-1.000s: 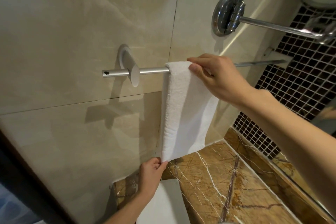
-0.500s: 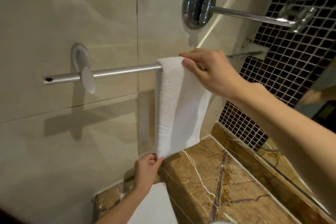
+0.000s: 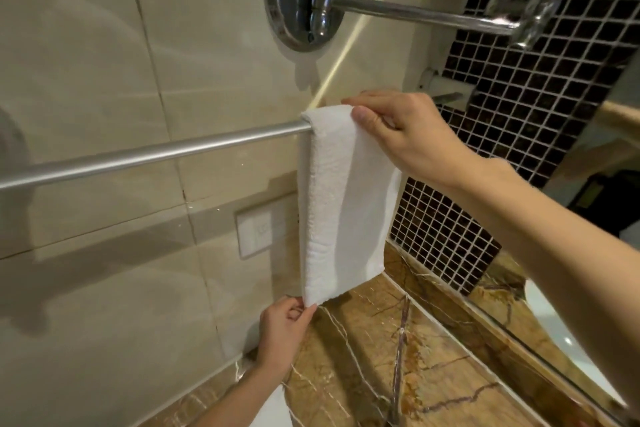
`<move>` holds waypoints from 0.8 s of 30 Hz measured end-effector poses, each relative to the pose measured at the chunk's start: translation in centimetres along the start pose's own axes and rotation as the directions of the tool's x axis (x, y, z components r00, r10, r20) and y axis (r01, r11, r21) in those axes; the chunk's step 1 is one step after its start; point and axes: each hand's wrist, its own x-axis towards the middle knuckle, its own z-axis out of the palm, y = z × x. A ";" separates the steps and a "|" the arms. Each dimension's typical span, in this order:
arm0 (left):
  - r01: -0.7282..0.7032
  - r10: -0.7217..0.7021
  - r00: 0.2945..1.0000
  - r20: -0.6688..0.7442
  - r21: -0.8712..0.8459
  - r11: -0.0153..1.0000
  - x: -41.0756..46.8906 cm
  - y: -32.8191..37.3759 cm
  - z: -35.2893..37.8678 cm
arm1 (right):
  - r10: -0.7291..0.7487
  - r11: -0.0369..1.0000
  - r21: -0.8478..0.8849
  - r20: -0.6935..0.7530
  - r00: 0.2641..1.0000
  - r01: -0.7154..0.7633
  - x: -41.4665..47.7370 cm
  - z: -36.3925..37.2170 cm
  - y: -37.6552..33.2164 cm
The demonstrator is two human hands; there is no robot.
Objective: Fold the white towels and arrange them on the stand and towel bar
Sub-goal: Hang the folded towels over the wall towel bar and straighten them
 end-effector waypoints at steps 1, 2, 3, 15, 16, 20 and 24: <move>-0.009 0.009 1.000 0.004 0.000 1.000 0.4 0.0 0.6 | 0.017 1.000 0.012 -0.002 1.000 -0.017 0.0 -0.2 0.6; -0.019 0.019 1.000 0.006 0.003 1.000 0.7 -0.1 1.2 | 0.040 0.999 0.021 -0.003 0.999 -0.040 -0.1 -0.3 1.2; -0.031 0.031 0.999 0.009 0.008 0.999 1.1 -0.1 1.9 | 0.066 0.997 0.029 0.001 0.998 -0.066 -0.1 -0.5 1.9; -0.142 0.137 0.989 0.060 0.072 0.987 4.9 1.3 9.4 | 0.126 0.989 0.083 -0.005 0.992 -0.125 -0.6 -2.4 9.9; -0.134 0.130 0.989 0.068 0.066 0.989 5.1 1.4 9.9 | 0.121 0.990 0.066 0.012 0.993 -0.122 -0.7 -2.5 10.4; -0.099 0.095 0.992 0.084 0.040 0.994 5.4 2.0 10.9 | 0.123 0.992 0.041 -0.008 0.992 -0.122 -0.8 -2.7 11.7; -0.090 0.086 0.993 0.083 0.041 0.995 5.4 2.2 10.9 | 0.129 0.991 0.026 -0.014 0.992 -0.128 -0.7 -2.4 12.1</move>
